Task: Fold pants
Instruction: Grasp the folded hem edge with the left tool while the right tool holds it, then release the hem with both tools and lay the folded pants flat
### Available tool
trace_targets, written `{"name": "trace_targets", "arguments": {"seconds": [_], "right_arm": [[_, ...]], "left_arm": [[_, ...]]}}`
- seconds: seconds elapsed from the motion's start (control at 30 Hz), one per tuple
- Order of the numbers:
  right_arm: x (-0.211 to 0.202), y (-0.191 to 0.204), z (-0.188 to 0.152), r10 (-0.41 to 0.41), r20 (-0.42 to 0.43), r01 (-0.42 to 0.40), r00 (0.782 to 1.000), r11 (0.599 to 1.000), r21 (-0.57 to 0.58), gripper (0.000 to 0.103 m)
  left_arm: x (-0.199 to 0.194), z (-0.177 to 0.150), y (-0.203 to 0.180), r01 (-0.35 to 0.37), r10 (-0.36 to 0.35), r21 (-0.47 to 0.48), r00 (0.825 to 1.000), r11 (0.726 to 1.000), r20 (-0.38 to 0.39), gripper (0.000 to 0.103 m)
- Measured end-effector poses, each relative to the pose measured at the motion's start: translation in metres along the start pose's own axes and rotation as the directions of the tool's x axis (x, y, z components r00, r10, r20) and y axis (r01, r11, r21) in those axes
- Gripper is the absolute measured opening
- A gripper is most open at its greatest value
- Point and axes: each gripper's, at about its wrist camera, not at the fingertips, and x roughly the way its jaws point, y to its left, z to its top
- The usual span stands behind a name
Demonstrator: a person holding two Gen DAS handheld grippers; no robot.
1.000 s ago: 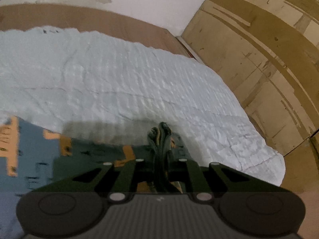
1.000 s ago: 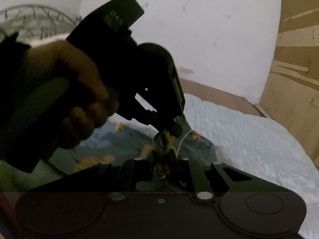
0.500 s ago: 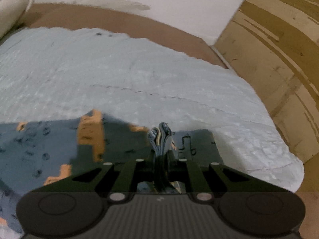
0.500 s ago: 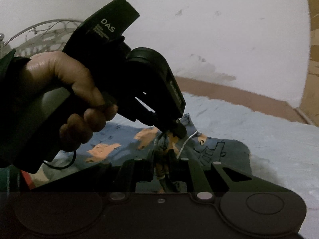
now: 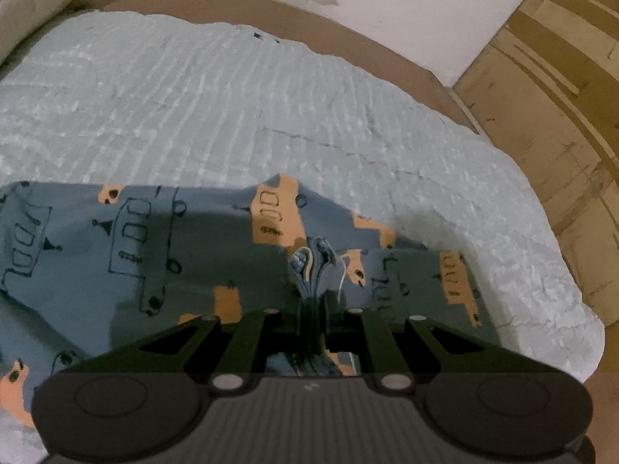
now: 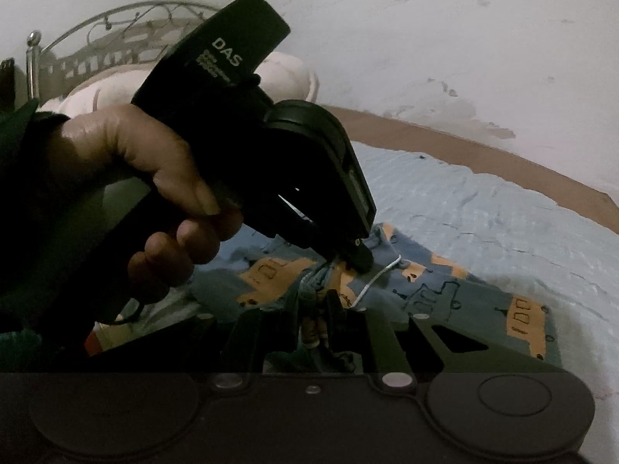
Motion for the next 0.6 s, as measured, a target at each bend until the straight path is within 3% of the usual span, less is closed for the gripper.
{"name": "trace_targets", "arguments": {"seconds": [0.1,0.13,0.2,0.27,0.3,0.37,0.43,0.47,0.6], "right_arm": [[0.005,0.000,-0.001,-0.008,-0.011,0.008,1.000,1.000,-0.001,0.019],[0.004,-0.004,-0.001,-0.011,-0.009,0.011,1.000,1.000,-0.002,0.023],[-0.002,-0.008,-0.005,-0.019,0.005,0.019,1.000,1.000,-0.010,0.040],[-0.013,-0.018,-0.009,-0.040,0.023,0.040,0.999,0.999,-0.014,0.063],[-0.018,-0.025,-0.010,-0.061,0.032,0.061,0.998,0.998,-0.009,0.067],[-0.032,-0.044,-0.014,-0.118,0.048,0.118,0.992,0.993,0.011,0.081],[-0.041,-0.062,-0.020,-0.192,0.063,0.191,0.979,0.981,0.018,0.094],[-0.041,-0.073,-0.022,-0.229,0.064,0.229,0.971,0.973,0.016,0.101],[-0.022,-0.114,-0.028,-0.330,0.027,0.329,0.944,0.944,0.026,0.102]], "left_arm": [[0.005,-0.004,0.005,0.013,-0.013,0.008,1.000,1.000,0.003,0.016],[0.005,-0.005,0.005,0.008,-0.009,0.013,1.000,1.000,0.012,0.021],[0.002,-0.007,0.005,-0.012,0.011,0.025,0.999,1.000,0.030,0.038],[-0.004,-0.009,0.004,-0.042,0.040,0.035,0.997,0.998,0.059,0.061],[-0.007,-0.010,0.002,-0.064,0.061,0.044,0.995,0.997,0.078,0.066],[-0.009,-0.013,-0.005,-0.133,0.123,0.072,0.984,0.989,0.125,0.086],[-0.006,-0.015,-0.012,-0.196,0.179,0.091,0.970,0.976,0.163,0.097],[-0.003,-0.017,-0.015,-0.227,0.208,0.098,0.962,0.969,0.175,0.097],[0.017,-0.019,-0.022,-0.338,0.311,0.139,0.932,0.931,0.186,0.100]]}}
